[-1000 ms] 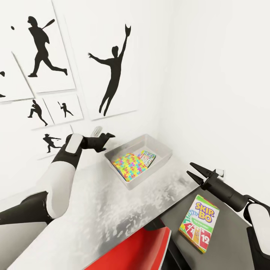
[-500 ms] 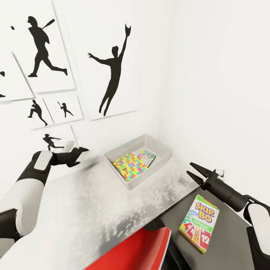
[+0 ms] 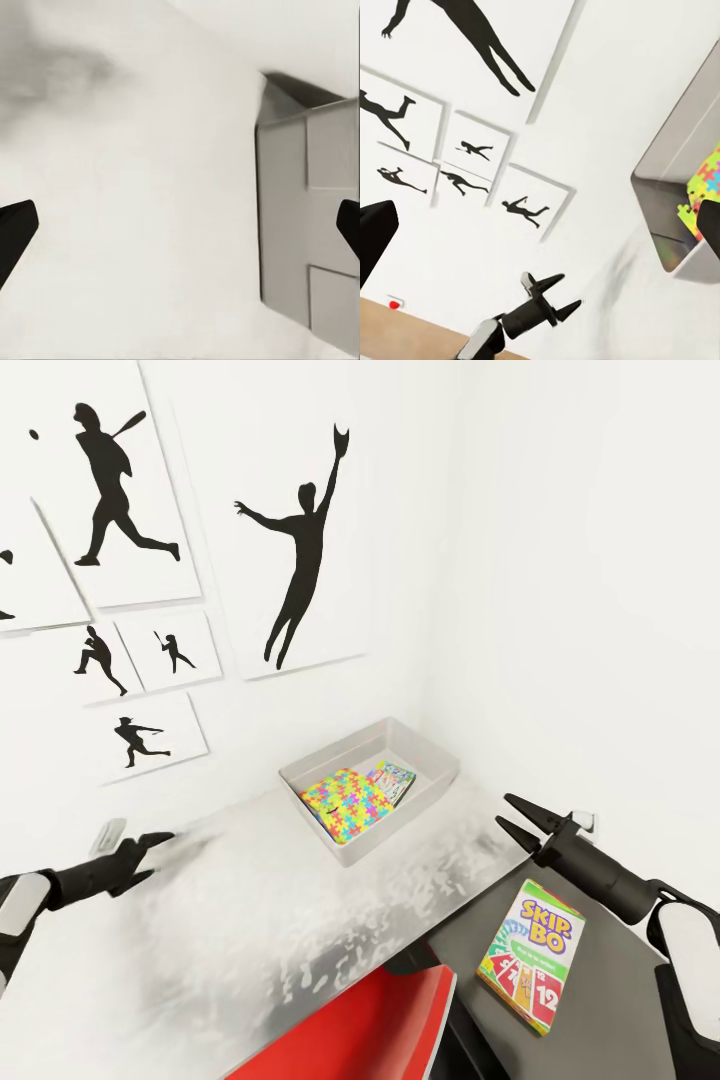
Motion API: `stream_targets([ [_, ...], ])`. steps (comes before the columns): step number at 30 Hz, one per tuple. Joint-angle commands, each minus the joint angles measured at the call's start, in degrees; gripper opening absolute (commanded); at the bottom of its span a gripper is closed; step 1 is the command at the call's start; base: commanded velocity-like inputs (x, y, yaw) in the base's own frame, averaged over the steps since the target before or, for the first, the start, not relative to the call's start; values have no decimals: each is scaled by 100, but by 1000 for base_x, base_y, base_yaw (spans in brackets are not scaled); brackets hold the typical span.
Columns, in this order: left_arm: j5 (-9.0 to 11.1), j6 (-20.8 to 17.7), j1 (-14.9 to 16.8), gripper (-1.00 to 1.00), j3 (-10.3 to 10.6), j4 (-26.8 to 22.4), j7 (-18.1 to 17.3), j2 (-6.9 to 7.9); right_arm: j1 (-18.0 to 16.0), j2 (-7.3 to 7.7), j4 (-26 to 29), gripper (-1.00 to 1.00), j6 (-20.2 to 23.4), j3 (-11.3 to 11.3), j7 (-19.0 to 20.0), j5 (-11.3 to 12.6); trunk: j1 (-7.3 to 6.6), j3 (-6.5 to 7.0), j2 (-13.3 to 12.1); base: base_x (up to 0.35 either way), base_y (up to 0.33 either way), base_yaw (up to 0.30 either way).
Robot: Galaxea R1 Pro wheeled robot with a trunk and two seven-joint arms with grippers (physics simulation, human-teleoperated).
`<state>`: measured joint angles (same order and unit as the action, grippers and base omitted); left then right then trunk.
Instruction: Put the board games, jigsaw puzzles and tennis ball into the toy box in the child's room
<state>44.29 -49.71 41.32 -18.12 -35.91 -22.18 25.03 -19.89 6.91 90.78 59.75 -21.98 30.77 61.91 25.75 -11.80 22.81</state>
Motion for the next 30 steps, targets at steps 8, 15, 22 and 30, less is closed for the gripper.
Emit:
stream_targets([
  [8, -64, 103, -183, 100, -16, -3, -708, 379, -7, 7, -6, 100, 25, -7, 43, -47, 4, -11, 11, -67, 67, 0],
  [15, -70, 104, -196, 100, -16, -3, -756, 419, -7, -28, -8, 100, 12, -8, 43, -47, 4, -11, 11, -46, 59, 0],
  [22, -64, 95, -197, 100, -16, -3, -769, 424, -7, -46, -8, 100, 4, -8, 41, -47, 4, -11, 11, -117, 84, -1],
  [30, -62, 93, -198, 100, -16, -3, -794, 446, -7, -49, -8, 100, 2, -8, 35, -47, 4, -1, 11, -274, -45, -158],
])
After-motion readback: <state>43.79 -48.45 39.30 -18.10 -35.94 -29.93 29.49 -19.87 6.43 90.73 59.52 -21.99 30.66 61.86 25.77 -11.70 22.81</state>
